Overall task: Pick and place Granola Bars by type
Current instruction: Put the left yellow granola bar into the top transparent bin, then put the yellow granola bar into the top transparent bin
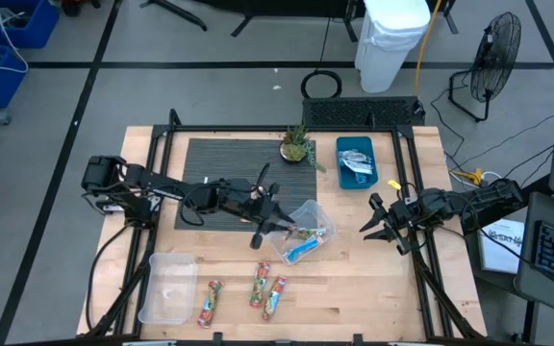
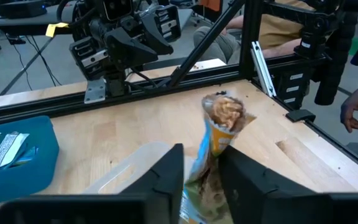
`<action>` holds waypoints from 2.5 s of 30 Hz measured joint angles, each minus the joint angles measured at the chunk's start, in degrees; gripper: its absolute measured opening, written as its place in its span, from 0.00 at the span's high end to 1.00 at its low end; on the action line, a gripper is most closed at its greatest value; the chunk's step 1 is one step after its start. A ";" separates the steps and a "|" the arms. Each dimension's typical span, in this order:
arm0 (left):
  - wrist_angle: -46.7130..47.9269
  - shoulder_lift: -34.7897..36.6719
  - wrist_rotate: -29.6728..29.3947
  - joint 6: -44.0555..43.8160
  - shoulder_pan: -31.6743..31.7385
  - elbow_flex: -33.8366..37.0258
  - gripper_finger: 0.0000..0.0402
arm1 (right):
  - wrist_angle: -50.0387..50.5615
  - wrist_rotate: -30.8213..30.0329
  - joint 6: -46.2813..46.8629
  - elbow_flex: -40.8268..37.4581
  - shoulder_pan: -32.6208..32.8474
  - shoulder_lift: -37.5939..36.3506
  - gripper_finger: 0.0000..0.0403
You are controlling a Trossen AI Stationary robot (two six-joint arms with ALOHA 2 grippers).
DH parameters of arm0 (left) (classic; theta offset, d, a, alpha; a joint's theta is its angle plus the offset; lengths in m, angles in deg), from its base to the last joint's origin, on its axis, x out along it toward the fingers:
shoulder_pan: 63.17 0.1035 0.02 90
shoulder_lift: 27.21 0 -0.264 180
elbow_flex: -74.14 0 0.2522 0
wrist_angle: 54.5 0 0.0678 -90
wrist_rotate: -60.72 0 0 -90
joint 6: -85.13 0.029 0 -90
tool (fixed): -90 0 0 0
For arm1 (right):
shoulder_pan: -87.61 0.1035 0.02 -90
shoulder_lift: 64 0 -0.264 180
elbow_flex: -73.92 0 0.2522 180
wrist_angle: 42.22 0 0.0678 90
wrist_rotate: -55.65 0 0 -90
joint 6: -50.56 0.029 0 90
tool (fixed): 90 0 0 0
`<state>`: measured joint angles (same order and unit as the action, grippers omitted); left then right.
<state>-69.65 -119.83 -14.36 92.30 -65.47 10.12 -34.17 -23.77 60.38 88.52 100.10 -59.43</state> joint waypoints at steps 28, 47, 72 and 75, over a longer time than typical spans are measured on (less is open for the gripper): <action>1.39 0.03 -3.71 -1.47 0.02 0.02 0.57 | 0.01 0.00 -0.01 0.00 -0.01 0.00 0.78; 32.46 4.39 -28.36 -18.68 1.92 0.02 0.57 | 0.06 0.01 -0.01 0.00 0.00 0.01 0.78; 58.49 3.85 -21.66 -49.34 3.18 0.04 0.57 | 0.00 0.01 -0.01 -0.02 -0.02 0.01 0.78; 58.79 3.85 -20.79 -50.77 2.12 0.04 0.57 | 0.02 0.01 -0.01 -0.01 -0.01 0.01 0.78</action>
<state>-10.86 -115.99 -35.15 41.53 -63.36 10.17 -34.15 -23.77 60.37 88.51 100.09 -59.42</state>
